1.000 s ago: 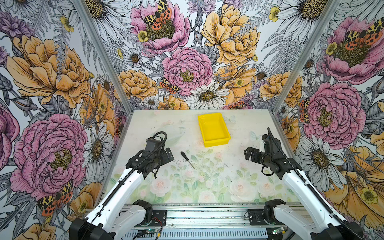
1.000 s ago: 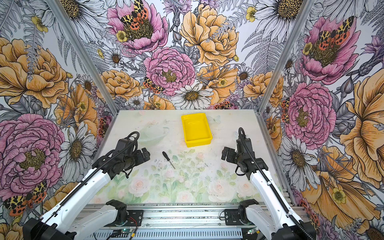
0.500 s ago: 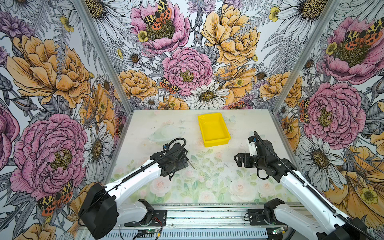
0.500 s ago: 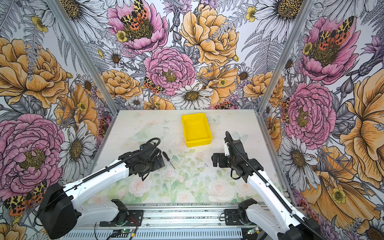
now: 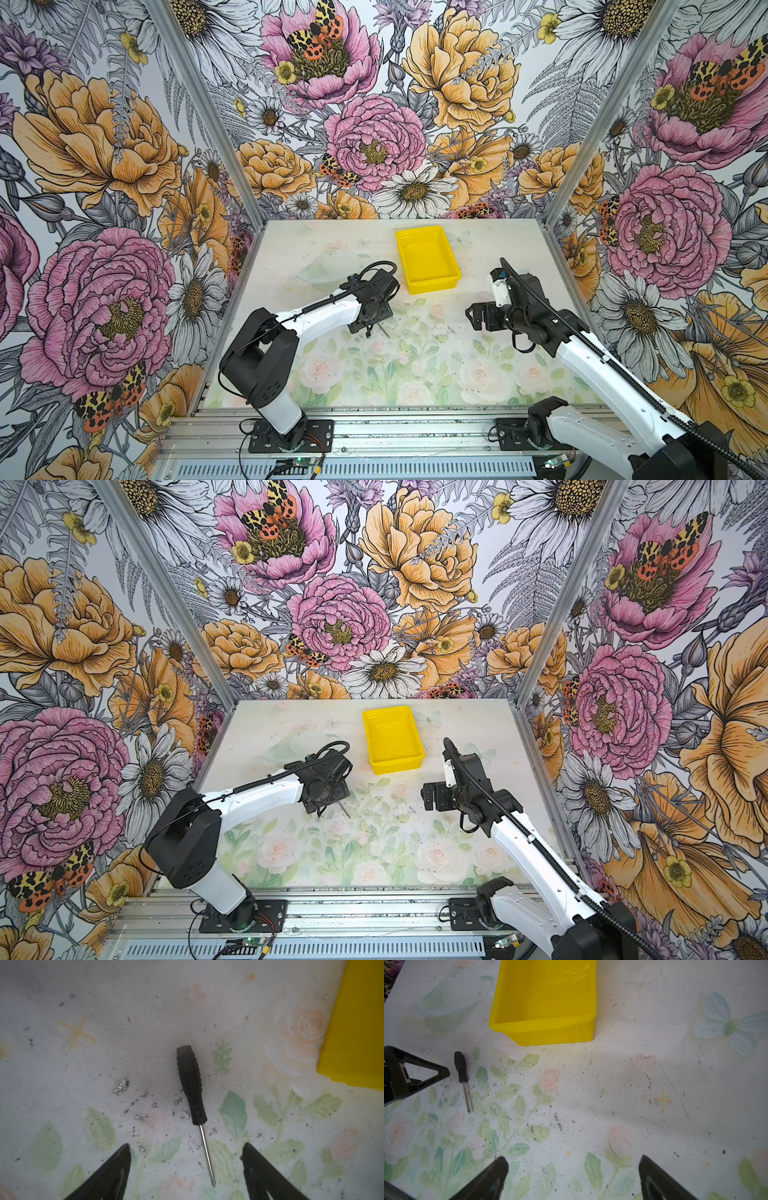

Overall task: Put the screwdriver in the bin
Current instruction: 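Lower the left gripper over the screwdriver handle and close on it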

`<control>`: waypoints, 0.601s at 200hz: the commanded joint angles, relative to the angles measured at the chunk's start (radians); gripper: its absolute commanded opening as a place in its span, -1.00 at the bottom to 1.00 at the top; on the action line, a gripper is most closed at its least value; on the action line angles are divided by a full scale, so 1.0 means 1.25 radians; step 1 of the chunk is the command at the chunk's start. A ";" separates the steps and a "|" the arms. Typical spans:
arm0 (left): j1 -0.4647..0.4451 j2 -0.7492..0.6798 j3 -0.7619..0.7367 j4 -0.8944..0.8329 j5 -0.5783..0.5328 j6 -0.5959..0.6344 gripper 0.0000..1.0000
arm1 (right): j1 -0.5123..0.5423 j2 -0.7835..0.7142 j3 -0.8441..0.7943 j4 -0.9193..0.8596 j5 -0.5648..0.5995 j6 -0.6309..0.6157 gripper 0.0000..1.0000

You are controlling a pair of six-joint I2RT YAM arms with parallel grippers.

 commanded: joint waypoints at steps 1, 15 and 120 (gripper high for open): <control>0.016 0.027 0.020 0.030 -0.025 -0.001 0.56 | 0.005 0.004 0.023 0.007 0.001 -0.019 0.99; 0.020 0.049 0.031 0.034 -0.026 0.000 0.48 | 0.006 0.000 0.022 0.009 -0.002 -0.024 0.99; 0.043 0.183 0.091 0.050 -0.019 -0.004 0.11 | 0.006 -0.004 0.006 0.012 0.012 -0.028 0.99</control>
